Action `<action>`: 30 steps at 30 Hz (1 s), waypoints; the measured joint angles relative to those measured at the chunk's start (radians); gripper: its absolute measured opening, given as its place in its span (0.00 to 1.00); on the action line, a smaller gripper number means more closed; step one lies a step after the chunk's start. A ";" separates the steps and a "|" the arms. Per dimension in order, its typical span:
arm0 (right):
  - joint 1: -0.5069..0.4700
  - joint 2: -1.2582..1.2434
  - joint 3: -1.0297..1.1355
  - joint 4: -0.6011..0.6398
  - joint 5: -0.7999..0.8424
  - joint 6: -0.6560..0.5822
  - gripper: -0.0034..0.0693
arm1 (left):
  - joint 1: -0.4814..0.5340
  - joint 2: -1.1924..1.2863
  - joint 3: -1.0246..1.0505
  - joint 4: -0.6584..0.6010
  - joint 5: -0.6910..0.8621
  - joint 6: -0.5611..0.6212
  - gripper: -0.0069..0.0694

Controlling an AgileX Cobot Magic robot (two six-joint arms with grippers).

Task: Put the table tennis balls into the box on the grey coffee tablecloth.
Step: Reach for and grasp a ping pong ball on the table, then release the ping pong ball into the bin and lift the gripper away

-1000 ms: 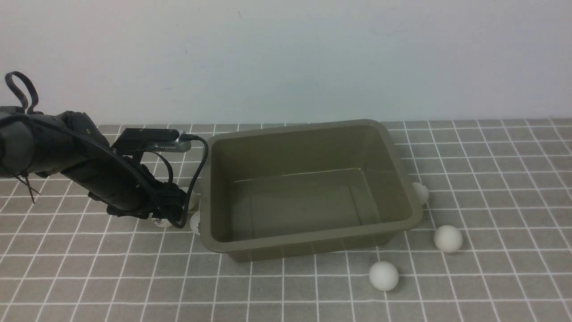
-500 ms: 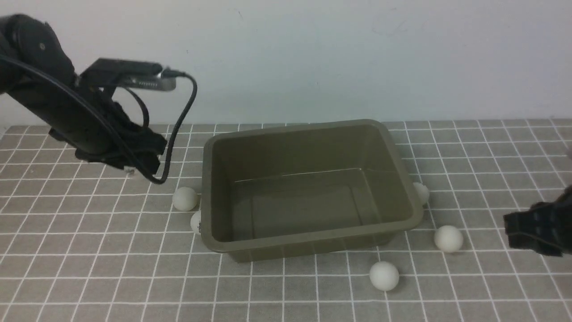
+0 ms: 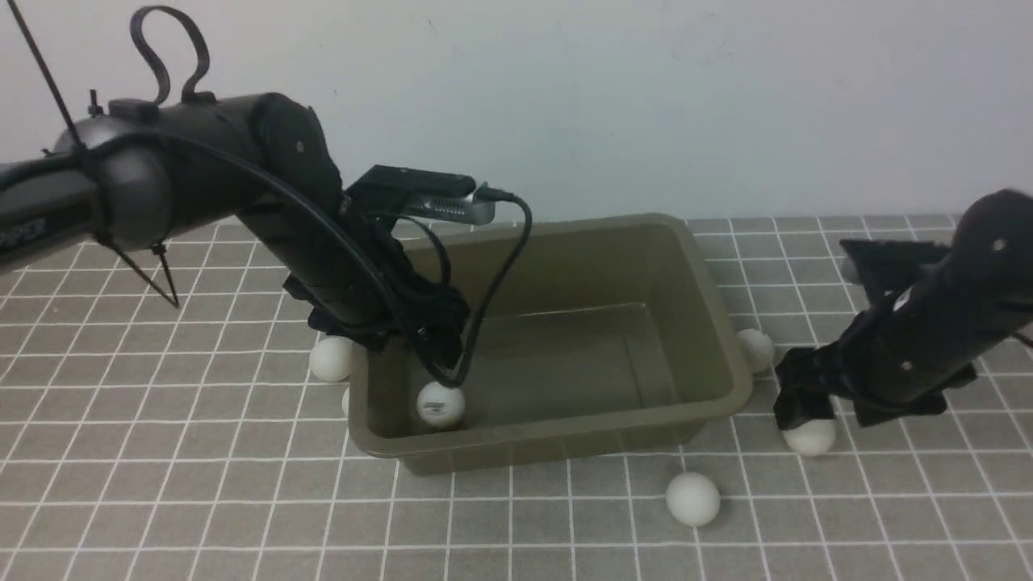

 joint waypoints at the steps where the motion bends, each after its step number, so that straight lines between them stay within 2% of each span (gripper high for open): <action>1: 0.001 0.046 -0.017 -0.001 -0.004 0.000 0.82 | 0.008 -0.004 -0.052 0.018 0.042 -0.010 0.90; 3: 0.002 0.077 -0.031 -0.001 0.000 0.000 0.71 | 0.024 -0.018 -0.098 0.043 0.085 -0.018 0.87; 4: 0.002 0.088 -0.041 -0.004 0.008 -0.003 0.63 | 0.039 -0.031 -0.132 0.063 0.113 -0.024 0.81; 5: 0.002 0.091 -0.057 -0.017 0.025 -0.008 0.51 | 0.068 -0.051 -0.174 0.087 0.151 -0.031 0.69; 6: 0.002 0.091 -0.059 -0.017 0.028 -0.007 0.51 | 0.068 -0.054 -0.180 0.091 0.151 -0.031 0.66; 7: 0.001 0.079 -0.082 -0.028 0.075 -0.008 0.54 | 0.125 -0.093 -0.213 0.128 0.189 -0.037 0.42; 8: 0.001 0.065 -0.090 -0.029 0.098 -0.008 0.54 | 0.146 -0.111 -0.219 0.135 0.197 -0.039 0.31; 9: 0.000 0.060 -0.096 -0.032 0.105 -0.008 0.54 | 0.153 -0.115 -0.219 0.138 0.200 -0.039 0.31; 10: -0.002 0.015 -0.118 -0.035 0.141 -0.002 0.54 | 0.223 -0.141 -0.220 0.153 0.214 -0.040 0.17; 12: 0.002 -0.091 -0.154 -0.011 0.184 0.007 0.54 | 0.298 -0.150 -0.211 0.157 0.229 -0.041 0.11; 14: 0.015 -0.134 -0.171 0.017 0.181 0.005 0.54 | 0.335 -0.140 -0.197 0.148 0.233 -0.039 0.10; 15: 0.058 -0.187 -0.204 0.069 0.151 -0.020 0.54 | 0.369 -0.105 -0.174 0.106 0.234 -0.013 0.09; 19: 0.146 -0.163 -0.277 0.135 0.104 -0.053 0.54 | 0.370 -0.018 -0.154 0.000 0.233 0.080 0.12; 22: 0.192 -0.078 -0.363 0.174 0.143 -0.062 0.54 | 0.348 0.058 -0.149 -0.059 0.225 0.138 0.23; 23: 0.205 -0.023 -0.420 0.179 0.190 -0.074 0.57 | 0.332 0.098 -0.149 -0.075 0.219 0.149 0.33; 24: 0.208 -0.005 -0.434 0.180 0.209 -0.077 0.59 | 0.328 0.111 -0.149 -0.080 0.214 0.152 0.37; 25: 0.213 0.023 -0.483 0.180 0.247 -0.081 0.67 | 0.315 0.133 -0.148 -0.084 0.199 0.155 0.46; 28: 0.213 0.044 -0.559 0.163 0.314 -0.086 0.83 | 0.294 0.170 -0.148 -0.084 0.163 0.160 0.66; 30: 0.212 0.035 -0.602 0.133 0.343 -0.086 0.90 | 0.279 0.193 -0.148 -0.081 0.124 0.160 0.78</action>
